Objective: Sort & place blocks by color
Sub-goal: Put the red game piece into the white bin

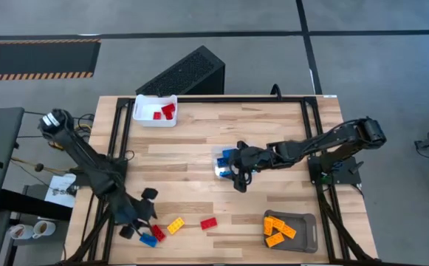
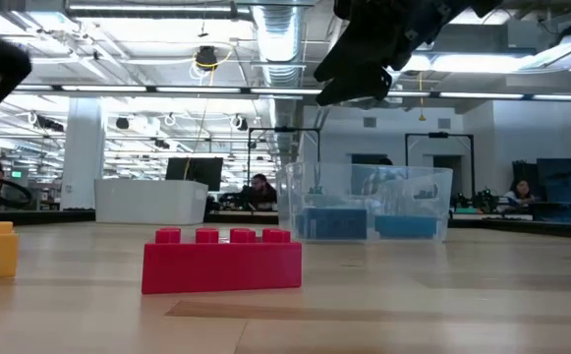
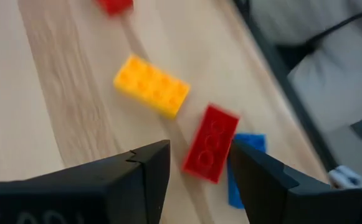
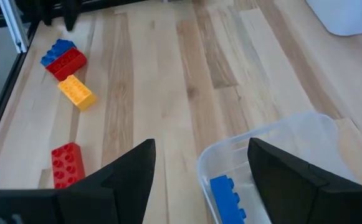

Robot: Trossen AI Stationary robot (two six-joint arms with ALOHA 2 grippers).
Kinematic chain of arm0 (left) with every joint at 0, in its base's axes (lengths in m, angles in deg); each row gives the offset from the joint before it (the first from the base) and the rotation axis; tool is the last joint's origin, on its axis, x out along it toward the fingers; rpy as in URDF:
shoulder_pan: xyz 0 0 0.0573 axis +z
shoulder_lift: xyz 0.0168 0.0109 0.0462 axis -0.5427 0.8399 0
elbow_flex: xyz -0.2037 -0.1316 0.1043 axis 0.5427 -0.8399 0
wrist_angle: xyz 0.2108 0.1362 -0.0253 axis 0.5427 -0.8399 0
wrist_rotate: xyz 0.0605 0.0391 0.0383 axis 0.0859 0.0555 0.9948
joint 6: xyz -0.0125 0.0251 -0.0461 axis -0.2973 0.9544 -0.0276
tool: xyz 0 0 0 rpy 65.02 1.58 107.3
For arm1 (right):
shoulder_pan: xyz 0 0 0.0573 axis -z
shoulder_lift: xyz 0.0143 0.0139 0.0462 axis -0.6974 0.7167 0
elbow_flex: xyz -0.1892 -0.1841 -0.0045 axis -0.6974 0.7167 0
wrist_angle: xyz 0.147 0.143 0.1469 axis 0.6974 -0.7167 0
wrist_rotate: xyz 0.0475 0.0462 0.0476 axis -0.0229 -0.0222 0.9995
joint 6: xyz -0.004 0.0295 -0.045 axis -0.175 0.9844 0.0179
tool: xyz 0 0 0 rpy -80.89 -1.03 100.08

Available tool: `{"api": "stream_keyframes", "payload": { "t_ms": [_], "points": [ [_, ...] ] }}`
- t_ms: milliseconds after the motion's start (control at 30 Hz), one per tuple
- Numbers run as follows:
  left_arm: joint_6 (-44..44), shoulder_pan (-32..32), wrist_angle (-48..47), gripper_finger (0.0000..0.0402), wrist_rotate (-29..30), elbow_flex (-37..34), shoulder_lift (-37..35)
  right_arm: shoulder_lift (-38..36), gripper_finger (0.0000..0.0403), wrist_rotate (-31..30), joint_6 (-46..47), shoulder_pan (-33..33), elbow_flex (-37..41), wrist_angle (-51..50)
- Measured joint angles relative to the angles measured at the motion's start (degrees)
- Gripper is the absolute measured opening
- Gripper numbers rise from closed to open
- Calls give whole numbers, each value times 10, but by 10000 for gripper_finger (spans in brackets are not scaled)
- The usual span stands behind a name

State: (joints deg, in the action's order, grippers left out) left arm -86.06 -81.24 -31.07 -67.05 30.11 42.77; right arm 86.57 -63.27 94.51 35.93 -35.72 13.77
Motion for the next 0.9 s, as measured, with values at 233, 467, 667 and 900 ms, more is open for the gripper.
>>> {"api": "stream_keyframes", "payload": {
  "t_ms": [233,467,667,900],
  "points": [
    [-13,-2,3,207,13,29,129,0,275,0,0,-5,0,-1],
    [10,-1,3,267,12,62,201,0,275,0,0,-5,0,-11],
    [6,2,-22,279,37,66,210,0,275,0,0,-5,0,-15],
    [3,36,-131,275,90,67,198,0,275,0,3,-7,0,-17]
  ]
}}
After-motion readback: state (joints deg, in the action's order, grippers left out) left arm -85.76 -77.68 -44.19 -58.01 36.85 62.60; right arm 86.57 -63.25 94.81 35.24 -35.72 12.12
